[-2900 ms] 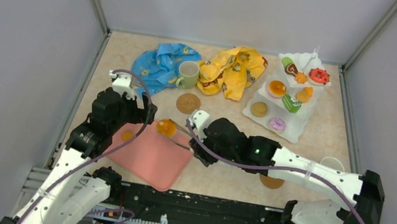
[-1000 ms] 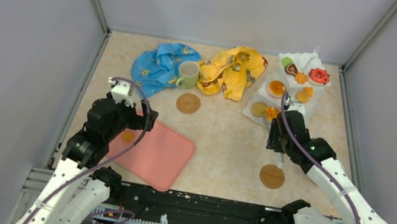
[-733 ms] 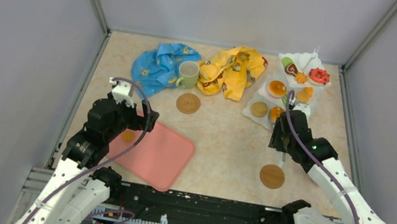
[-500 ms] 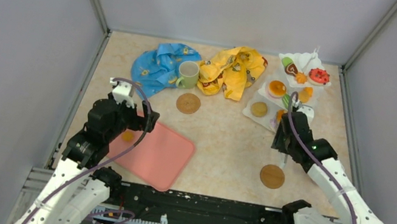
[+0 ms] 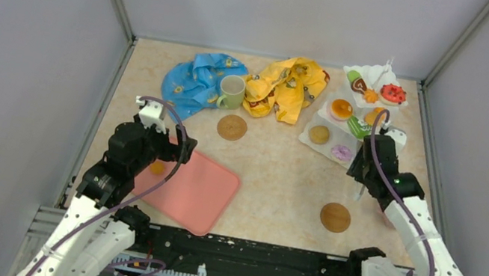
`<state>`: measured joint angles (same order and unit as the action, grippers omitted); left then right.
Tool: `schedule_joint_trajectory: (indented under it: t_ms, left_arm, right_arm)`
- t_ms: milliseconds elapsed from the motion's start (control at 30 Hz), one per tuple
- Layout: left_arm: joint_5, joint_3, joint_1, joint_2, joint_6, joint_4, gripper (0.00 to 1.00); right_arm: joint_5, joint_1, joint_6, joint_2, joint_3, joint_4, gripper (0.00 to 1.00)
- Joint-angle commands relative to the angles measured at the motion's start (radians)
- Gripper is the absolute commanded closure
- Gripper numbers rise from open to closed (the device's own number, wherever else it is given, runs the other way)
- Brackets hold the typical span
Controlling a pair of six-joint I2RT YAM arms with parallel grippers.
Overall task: Serve the afternoon tea
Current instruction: Place the desert on the desert table.
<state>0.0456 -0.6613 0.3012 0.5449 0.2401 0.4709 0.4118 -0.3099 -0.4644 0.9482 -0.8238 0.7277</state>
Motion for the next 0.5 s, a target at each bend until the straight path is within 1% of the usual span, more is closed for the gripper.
schedule_joint_trajectory:
  t_ms: [0, 167, 300, 467]
  left_arm:
    - [-0.005, -0.002, 0.003, -0.008, -0.011, -0.038, 0.01]
    - [-0.011, -0.003, 0.004, -0.007, -0.012, -0.038, 0.01]
    - [-0.013, -0.004, 0.004, -0.008, -0.012, -0.036, 0.01]
    - [-0.015, -0.002, 0.004, -0.014, -0.012, -0.035, 0.01]
  right_arm:
    - [-0.018, 0.036, 0.029, -0.007, 0.014, -0.093, 0.63]
    - [-0.024, 0.052, 0.050, 0.019, 0.034, -0.136, 0.61]
    - [-0.014, 0.068, 0.101, 0.031, 0.054, -0.211, 0.60]
    - [-0.038, 0.096, 0.120, 0.064, 0.079, -0.278, 0.60]
